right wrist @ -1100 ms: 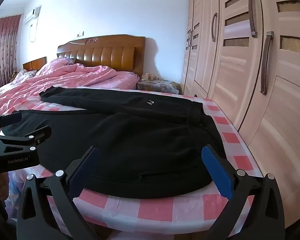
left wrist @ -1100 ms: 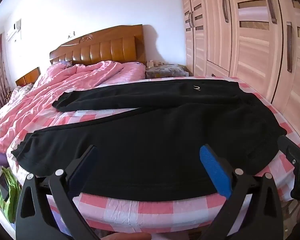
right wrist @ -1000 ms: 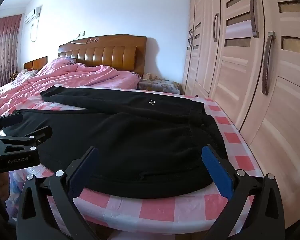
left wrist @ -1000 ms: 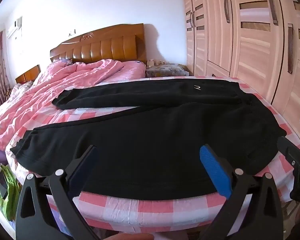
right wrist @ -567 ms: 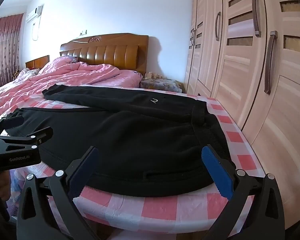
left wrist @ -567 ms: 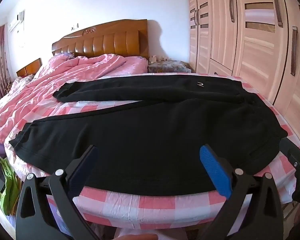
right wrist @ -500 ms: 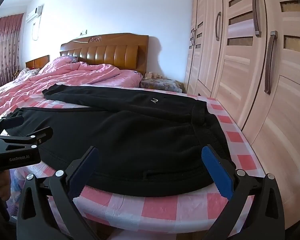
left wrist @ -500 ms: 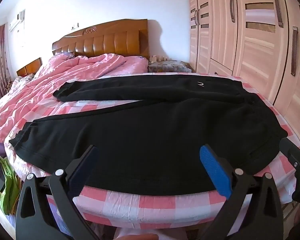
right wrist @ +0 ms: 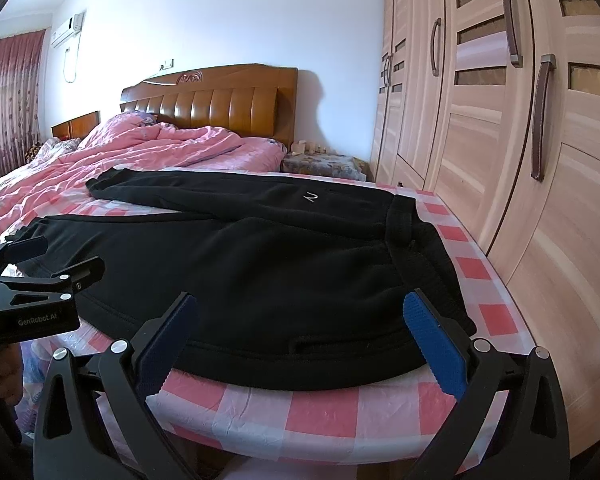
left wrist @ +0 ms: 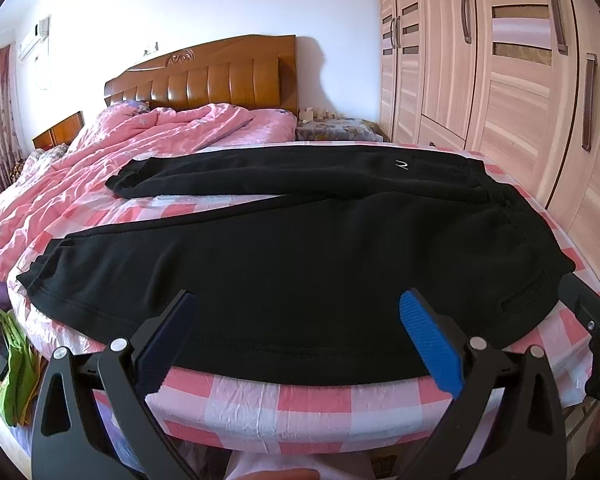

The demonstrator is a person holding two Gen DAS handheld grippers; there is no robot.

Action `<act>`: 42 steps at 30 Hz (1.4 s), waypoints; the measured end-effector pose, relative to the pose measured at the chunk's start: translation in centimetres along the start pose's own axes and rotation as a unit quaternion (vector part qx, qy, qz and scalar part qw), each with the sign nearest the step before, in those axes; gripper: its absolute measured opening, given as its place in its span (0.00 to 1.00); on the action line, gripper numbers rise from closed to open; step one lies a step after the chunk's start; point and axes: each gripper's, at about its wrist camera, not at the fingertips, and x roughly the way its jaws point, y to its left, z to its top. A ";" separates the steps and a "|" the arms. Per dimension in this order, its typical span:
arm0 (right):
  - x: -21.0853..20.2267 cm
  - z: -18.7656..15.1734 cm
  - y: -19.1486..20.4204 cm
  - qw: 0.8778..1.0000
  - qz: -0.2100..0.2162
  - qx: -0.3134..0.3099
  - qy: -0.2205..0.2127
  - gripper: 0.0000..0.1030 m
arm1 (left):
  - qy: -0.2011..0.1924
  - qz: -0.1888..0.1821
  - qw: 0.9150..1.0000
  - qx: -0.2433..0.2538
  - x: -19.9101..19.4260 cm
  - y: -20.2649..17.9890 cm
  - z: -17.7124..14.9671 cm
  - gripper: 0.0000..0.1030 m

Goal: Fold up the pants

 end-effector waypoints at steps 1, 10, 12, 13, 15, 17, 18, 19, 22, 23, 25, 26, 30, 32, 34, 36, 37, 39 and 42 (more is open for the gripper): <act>0.0 0.0 0.0 1.000 0.000 0.000 0.000 0.96 | 0.000 0.000 1.000 0.000 0.0 0.0 0.0 0.99; 0.0 -0.1 -0.1 1.000 0.001 0.001 0.001 0.96 | 0.001 0.000 1.000 0.000 0.0 0.0 0.0 0.99; 0.0 -0.1 -0.1 1.000 0.002 0.002 0.001 0.96 | 0.001 0.001 1.000 0.000 0.0 0.0 0.0 0.99; 0.0 -0.1 -0.1 1.000 0.002 0.002 0.001 0.96 | 0.001 0.001 1.000 0.000 0.0 0.0 0.0 0.99; 0.0 -0.1 -0.1 1.000 0.001 0.001 0.001 0.96 | 0.001 0.001 1.000 -0.001 0.0 0.0 0.0 0.99; 0.0 -0.1 -0.1 1.000 0.002 0.002 0.001 0.96 | 0.001 0.001 1.000 -0.001 0.0 0.0 0.0 0.99; 0.0 -0.1 -0.1 1.000 0.001 0.002 0.001 0.96 | 0.001 0.001 1.000 0.000 0.0 0.0 0.0 0.99; 0.1 -0.1 -0.1 1.000 0.002 0.002 0.002 0.96 | 0.001 0.001 1.000 -0.001 0.0 0.0 0.1 0.99; 0.0 -0.2 -0.1 1.000 0.003 0.003 0.002 0.96 | 0.001 0.000 1.000 0.000 0.0 0.0 0.0 0.99; 0.0 -0.2 0.0 1.000 0.003 0.003 0.002 0.96 | 0.001 0.001 1.000 0.000 0.0 0.0 0.0 0.99; 0.0 -0.1 -0.1 1.000 0.003 0.003 0.002 0.96 | 0.001 0.000 1.000 0.000 -0.1 0.0 0.0 0.99; 0.0 -0.1 -0.1 1.000 0.003 0.004 0.002 0.96 | 0.001 0.001 1.000 0.000 -0.1 0.0 0.0 0.99; 0.0 -0.1 -0.1 1.000 0.003 0.004 0.002 0.96 | 0.001 0.001 1.000 -0.001 0.0 0.0 0.0 0.99; 0.0 -0.1 -0.1 1.000 0.004 0.003 0.002 0.96 | 0.001 0.001 1.000 -0.001 0.0 0.0 0.0 0.99; 0.0 -0.1 -0.2 1.000 0.003 0.004 0.002 0.96 | 0.001 0.001 1.000 -0.001 0.0 0.0 0.0 0.99; 0.0 -0.2 -0.1 1.000 0.004 0.005 0.002 0.96 | 0.001 0.001 1.000 -0.001 0.0 0.0 0.0 0.99; 0.0 -0.2 -0.1 1.000 0.004 0.005 0.002 0.96 | 0.001 0.001 1.000 -0.001 0.0 0.0 0.0 0.99; 0.0 -0.1 -0.2 1.000 0.004 0.004 0.002 0.96 | 0.002 0.001 1.000 -0.001 0.0 0.0 0.0 0.99; 0.0 -0.1 -0.2 1.000 0.004 0.005 0.003 0.96 | 0.002 0.001 1.000 0.000 0.0 0.0 0.0 0.99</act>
